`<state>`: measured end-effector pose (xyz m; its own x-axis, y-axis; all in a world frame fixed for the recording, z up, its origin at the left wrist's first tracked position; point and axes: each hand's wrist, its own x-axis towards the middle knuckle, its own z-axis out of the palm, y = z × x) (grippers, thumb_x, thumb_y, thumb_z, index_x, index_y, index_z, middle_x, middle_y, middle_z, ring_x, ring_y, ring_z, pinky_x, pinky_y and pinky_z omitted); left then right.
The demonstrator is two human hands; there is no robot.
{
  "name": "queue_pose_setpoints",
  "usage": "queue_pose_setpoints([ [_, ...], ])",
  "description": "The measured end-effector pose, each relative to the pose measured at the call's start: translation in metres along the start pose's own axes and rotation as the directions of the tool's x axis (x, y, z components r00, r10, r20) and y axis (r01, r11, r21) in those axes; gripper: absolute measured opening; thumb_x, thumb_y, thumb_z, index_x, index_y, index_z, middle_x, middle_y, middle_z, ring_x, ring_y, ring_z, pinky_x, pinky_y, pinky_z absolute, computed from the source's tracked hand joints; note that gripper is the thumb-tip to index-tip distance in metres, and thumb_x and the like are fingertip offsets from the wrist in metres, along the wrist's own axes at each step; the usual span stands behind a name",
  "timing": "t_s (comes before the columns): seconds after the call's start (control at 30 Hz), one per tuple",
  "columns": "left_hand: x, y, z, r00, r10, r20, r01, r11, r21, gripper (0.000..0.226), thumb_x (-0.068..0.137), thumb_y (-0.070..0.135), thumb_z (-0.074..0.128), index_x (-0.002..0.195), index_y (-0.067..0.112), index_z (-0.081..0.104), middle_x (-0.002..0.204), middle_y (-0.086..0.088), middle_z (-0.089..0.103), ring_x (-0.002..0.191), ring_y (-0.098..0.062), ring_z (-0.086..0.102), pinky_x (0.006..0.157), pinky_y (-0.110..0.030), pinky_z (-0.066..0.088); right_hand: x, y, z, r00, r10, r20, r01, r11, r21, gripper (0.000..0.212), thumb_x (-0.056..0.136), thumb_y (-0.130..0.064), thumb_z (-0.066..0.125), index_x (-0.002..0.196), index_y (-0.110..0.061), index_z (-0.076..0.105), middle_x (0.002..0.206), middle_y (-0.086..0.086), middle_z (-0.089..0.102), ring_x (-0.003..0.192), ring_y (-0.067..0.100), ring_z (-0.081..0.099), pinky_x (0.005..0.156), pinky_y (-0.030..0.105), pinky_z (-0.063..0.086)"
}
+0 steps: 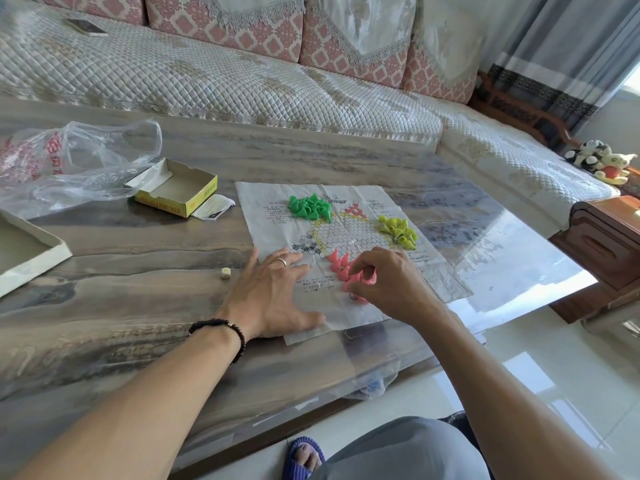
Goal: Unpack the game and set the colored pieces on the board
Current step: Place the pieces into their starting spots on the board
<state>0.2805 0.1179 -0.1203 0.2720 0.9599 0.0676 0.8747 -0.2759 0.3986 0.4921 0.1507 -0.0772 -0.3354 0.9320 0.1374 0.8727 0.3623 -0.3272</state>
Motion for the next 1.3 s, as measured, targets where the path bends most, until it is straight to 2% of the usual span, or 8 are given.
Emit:
queue_pose_setpoints([
  [0.13,0.000,-0.001,0.000,1.000,0.005,0.006,-0.005,1.000,0.007,0.102,0.063,0.079,0.053,0.147,0.024,0.036,0.158,0.005,0.022,0.147,-0.008,0.008,0.119,-0.048,-0.001,-0.010,0.007,-0.010,0.996,0.018,-0.083,-0.014,0.999,0.042,0.011,0.075,-0.013,0.067,0.074,-0.024,0.063,0.065,-0.013,0.059,0.060,0.001,0.053,0.056,0.013,0.038],
  [0.2,0.000,-0.001,0.001,1.000,0.009,0.007,-0.009,1.000,0.008,0.103,0.064,0.079,0.054,0.148,0.024,0.034,0.158,0.004,0.022,0.147,-0.009,0.008,0.119,-0.048,-0.001,-0.015,0.010,-0.013,0.996,0.040,-0.079,-0.036,0.998,0.045,0.013,0.074,-0.009,0.062,0.073,-0.022,0.063,0.063,-0.014,0.058,0.060,0.002,0.054,0.055,0.015,0.042],
  [0.33,0.001,0.000,0.000,1.000,0.008,0.011,-0.008,1.000,0.012,0.107,0.060,0.080,0.049,0.148,0.024,0.033,0.158,0.004,0.023,0.147,-0.009,0.009,0.119,-0.048,-0.001,-0.021,0.013,-0.011,0.998,0.048,-0.028,-0.048,0.999,0.015,0.013,0.074,-0.010,0.059,0.075,-0.021,0.066,0.066,-0.016,0.059,0.061,0.006,0.056,0.060,0.032,0.052],
  [0.57,0.000,0.000,-0.001,1.000,0.004,0.013,-0.004,1.000,0.006,0.106,0.059,0.079,0.048,0.148,0.023,0.034,0.158,0.004,0.023,0.147,-0.009,0.009,0.119,-0.046,-0.003,-0.018,0.016,-0.001,0.999,0.022,-0.023,-0.021,0.998,0.051,0.009,0.075,-0.013,0.061,0.074,-0.020,0.067,0.070,-0.014,0.063,0.067,0.006,0.059,0.064,0.032,0.053],
  [0.73,0.001,0.000,0.000,1.000,0.009,0.010,-0.009,1.000,0.010,0.106,0.059,0.079,0.048,0.148,0.023,0.035,0.158,0.004,0.023,0.147,-0.009,0.009,0.119,-0.046,-0.002,-0.025,0.019,-0.002,1.000,0.011,-0.005,-0.011,0.998,0.066,0.006,0.077,-0.022,0.072,0.076,-0.020,0.066,0.072,-0.016,0.063,0.065,0.002,0.058,0.061,0.016,0.047],
  [0.97,0.001,0.000,-0.001,1.000,0.012,0.011,-0.012,1.000,0.009,0.106,0.059,0.080,0.048,0.148,0.024,0.034,0.158,0.004,0.024,0.147,-0.009,0.009,0.119,-0.046,-0.003,-0.037,0.020,0.004,1.000,-0.010,-0.005,0.010,1.000,0.021,0.011,0.080,-0.017,0.064,0.090,-0.021,0.065,0.080,-0.012,0.057,0.066,0.001,0.052,0.062,0.020,0.042],
  [1.13,0.002,-0.001,0.001,1.000,0.012,0.006,-0.012,1.000,0.014,0.105,0.059,0.080,0.048,0.147,0.023,0.036,0.158,0.005,0.024,0.147,-0.009,0.010,0.119,-0.047,-0.001,-0.039,0.013,0.005,0.992,0.081,-0.092,-0.064,0.982,0.179,0.012,0.080,-0.011,0.061,0.083,-0.021,0.066,0.079,-0.013,0.062,0.072,0.005,0.055,0.066,0.019,0.046],
  [1.3,0.002,-0.003,0.003,1.000,0.014,-0.001,-0.014,1.000,0.009,0.108,0.056,0.083,0.045,0.147,0.024,0.037,0.158,0.005,0.025,0.146,-0.009,0.011,0.120,-0.047,0.000,-0.040,0.005,0.010,0.980,0.152,-0.127,-0.114,0.956,0.269,0.018,0.088,-0.008,0.054,0.093,-0.022,0.063,0.090,-0.007,0.060,0.073,0.004,0.050,0.066,0.017,0.039],
])
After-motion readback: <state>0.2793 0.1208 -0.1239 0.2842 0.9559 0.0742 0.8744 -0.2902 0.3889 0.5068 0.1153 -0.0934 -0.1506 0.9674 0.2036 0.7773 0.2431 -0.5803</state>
